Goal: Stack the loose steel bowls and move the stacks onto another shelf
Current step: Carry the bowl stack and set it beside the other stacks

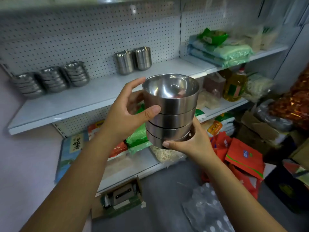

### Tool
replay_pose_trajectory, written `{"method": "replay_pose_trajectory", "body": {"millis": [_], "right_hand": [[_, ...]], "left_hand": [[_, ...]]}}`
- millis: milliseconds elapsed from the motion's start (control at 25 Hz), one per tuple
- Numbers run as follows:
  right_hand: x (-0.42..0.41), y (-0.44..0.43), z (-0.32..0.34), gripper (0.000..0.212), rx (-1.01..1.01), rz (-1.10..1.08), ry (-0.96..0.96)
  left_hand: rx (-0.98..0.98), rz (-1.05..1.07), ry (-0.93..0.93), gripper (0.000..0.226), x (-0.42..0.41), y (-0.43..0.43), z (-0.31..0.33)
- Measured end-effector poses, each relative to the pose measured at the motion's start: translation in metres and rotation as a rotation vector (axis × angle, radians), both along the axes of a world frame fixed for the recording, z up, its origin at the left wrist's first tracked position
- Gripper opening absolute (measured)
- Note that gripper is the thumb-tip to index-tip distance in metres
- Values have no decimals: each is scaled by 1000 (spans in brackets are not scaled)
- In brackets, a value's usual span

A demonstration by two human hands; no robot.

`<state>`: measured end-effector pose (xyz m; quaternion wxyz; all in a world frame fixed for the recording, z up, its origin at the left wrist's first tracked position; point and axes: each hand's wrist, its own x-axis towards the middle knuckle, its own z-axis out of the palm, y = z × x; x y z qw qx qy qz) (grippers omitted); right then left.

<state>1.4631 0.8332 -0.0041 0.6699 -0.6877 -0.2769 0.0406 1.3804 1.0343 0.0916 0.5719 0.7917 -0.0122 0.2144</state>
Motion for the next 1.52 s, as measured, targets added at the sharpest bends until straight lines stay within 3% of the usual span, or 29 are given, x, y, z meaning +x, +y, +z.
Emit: {"method": "replay_pose_trajectory", "body": {"millis": [440,760,1000,1160,1520], "right_hand": [[153,97,-13,100,21,-163,0],[317,155,13,101,33,-133,-44],[400,190,9,99,1,-162,-53],[437,205,-1,100,-35,-200,-43],[514,232,-12,100,-115,-325,-35]], "left_hand": [[25,-70,-50,77,171,93,-15],[200,40,-74,68,319,148,22],[441,115,-107,52,403,186,26],[509,60,-100,49,456,214,23],[630,-113,-165,17,563,253,30]]}}
